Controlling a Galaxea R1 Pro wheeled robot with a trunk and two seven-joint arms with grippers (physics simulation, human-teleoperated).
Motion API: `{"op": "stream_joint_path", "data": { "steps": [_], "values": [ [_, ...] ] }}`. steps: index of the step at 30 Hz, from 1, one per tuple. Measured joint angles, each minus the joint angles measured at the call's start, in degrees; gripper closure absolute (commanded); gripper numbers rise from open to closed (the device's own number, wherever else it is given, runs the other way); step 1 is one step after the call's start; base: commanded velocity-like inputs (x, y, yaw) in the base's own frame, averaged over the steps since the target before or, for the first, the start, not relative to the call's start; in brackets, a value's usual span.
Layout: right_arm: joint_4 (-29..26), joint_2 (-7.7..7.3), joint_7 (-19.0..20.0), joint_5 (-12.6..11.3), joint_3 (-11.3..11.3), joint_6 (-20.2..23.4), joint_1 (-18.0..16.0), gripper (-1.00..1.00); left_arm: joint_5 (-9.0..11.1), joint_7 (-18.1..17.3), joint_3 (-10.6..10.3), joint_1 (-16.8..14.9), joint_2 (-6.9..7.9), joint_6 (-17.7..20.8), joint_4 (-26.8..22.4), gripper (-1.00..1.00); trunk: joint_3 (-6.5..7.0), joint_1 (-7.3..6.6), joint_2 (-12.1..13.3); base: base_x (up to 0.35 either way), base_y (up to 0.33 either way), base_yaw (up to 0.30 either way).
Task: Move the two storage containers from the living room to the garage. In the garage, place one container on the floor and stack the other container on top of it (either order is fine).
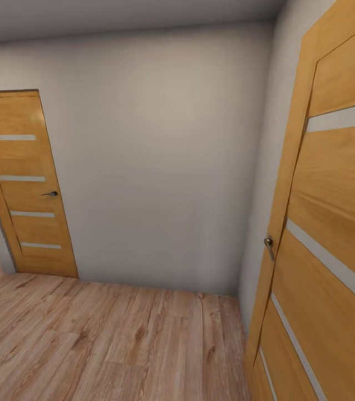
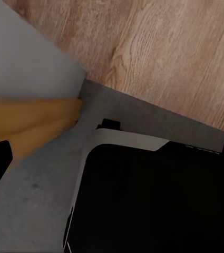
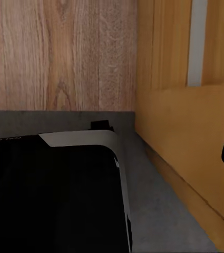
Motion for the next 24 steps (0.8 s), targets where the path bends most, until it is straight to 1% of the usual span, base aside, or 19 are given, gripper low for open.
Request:
{"op": "stream_joint_path", "data": {
  "steps": [24],
  "values": [
    [0.0, 0.1, 0.08, 0.2, 0.08, 0.03, 0.0, -1.0, 0.0, 0.0, 0.0, 0.0, 0.0, 0.0, 0.0, -1.0, 0.0, 0.0, 0.0, 0.32, 0.0, 0.0]
  ]
}}
